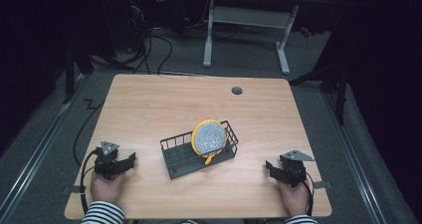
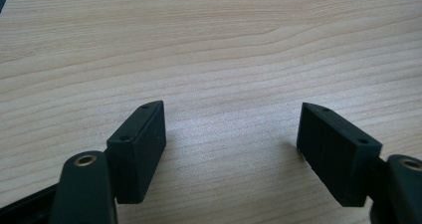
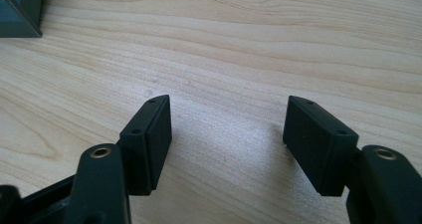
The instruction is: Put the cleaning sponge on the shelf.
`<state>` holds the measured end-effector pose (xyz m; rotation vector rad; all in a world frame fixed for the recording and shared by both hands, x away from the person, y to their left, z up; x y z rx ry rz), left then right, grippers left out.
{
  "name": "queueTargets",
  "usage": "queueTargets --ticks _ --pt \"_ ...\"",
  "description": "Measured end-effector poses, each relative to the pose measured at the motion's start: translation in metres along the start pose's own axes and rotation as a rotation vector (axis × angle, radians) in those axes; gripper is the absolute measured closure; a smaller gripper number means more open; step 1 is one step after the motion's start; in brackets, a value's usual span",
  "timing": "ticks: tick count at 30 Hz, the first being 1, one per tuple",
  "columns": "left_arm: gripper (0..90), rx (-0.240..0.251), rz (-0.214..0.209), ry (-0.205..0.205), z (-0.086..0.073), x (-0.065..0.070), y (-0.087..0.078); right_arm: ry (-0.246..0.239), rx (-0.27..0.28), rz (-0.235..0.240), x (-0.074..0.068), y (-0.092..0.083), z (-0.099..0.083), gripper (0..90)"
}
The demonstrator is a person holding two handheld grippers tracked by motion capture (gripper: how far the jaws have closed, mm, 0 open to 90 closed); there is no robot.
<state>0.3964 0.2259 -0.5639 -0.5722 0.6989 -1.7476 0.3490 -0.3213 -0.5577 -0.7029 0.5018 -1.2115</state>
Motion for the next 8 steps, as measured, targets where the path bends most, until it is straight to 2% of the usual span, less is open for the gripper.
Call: queueTargets --ticks 8 --pt "28.2 -0.001 0.004 0.003 0.0 0.0005 0.0001 0.0 0.0 0.0 0.0 0.0 0.0 36.0"
Point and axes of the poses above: each handheld gripper's, and its own axes: y roughly forward along the jaws, z roughly out of its top, x roughly to its right, the point moved 4 cm from there along y, roughly forward along the jaws, and after that the axes turned 3 degrees about -x, right-handed, at the moved point
